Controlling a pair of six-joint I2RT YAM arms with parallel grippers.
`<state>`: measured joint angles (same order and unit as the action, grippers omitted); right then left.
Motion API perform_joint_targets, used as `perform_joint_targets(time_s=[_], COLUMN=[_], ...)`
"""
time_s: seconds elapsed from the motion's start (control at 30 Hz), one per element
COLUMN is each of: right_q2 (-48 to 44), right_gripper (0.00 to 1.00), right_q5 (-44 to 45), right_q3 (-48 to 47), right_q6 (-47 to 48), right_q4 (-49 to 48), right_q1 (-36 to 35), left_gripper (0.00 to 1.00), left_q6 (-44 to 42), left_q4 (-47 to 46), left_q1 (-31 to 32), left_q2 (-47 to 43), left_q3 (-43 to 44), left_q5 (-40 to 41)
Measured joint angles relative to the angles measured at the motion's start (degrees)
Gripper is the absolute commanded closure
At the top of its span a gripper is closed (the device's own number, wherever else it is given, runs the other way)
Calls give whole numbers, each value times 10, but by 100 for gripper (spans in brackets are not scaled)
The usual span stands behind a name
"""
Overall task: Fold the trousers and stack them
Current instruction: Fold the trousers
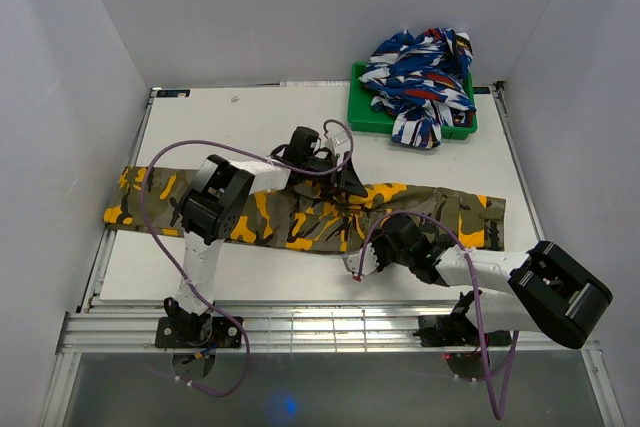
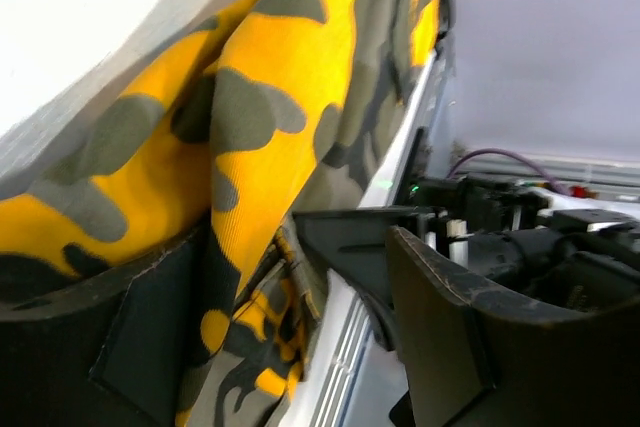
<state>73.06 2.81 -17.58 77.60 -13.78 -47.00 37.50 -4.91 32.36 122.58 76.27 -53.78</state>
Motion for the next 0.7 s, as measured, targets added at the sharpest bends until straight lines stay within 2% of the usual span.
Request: perform_joint_targets(time_s=[0.2,0.37,0.57,0.63,0.7], right_q2=[-7,-19,-31,-37,-41], right_gripper=[82,82,82,83,83], right_q5=[-2,-2,-2,-2,-6], right_q3=[-2,-3,-3,-7,-16], right_q6=[10,11,12,9,-1], right_q4=[9,29,50,65,90], right_q1=[0,0,0,0,0], left_gripper=[19,18,18,19,23], left_q6=[116,194,230,219,173], left_q4=[-183,-308,-361,-344,-293], left_q1=[-16,-57,-96,-97,-95], left_q2=[6,36,77,77,76], left_q3=[-22,-19,20,33,58], left_q5=[-3,15,37,32,27])
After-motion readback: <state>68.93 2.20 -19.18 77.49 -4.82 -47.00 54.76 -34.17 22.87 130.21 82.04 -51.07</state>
